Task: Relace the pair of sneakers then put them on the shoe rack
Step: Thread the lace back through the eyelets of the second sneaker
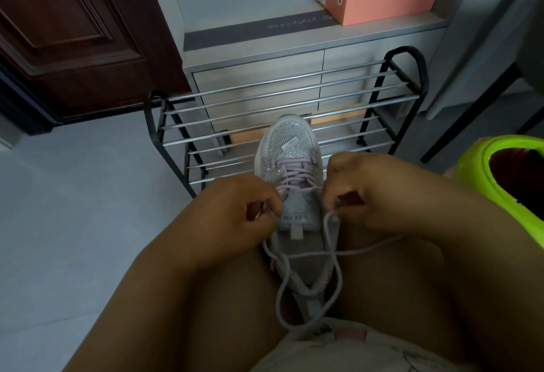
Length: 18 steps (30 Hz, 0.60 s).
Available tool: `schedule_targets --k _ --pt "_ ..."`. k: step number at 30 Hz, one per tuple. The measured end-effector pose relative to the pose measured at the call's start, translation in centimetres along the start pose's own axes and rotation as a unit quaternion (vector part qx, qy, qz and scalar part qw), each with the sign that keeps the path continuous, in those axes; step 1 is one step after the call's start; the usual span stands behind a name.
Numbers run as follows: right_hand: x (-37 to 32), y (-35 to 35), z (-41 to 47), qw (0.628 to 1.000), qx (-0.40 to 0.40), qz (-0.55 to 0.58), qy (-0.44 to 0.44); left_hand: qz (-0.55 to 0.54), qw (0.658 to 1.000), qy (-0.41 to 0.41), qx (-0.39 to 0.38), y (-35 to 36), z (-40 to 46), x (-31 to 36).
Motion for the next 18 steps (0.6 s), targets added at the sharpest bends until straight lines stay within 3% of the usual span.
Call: schedule_targets --k 5,9,14,18 --pt "-0.8 -1.1 -0.8 0.988 0.025 0.137 -0.073 -0.083 0.996 -0.022 0.015 0.1 -0.2 -0.5" --pt "0.0 -1.5 -1.1 0.977 0.063 0.195 -0.059 -0.113 0.993 -0.044 -0.010 0.5 -0.4 -1.1" --pt "0.2 -0.3 -1.1 0.983 -0.051 0.178 0.017 -0.057 0.992 -0.047 -0.101 0.8 -0.6 -0.4" --pt "-1.2 0.6 -1.4 0.986 -0.093 0.129 0.055 -0.032 0.992 -0.063 -0.107 0.3 -0.4 0.7"
Point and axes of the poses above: each hand's wrist, its own z-axis towards the middle knuckle, its own y-axis out of the palm, x = y × z, the point moved 6 cm from there along z, towards the middle knuckle, and after that the axes turned 15 degrees about -x, right-handed, at the moved point
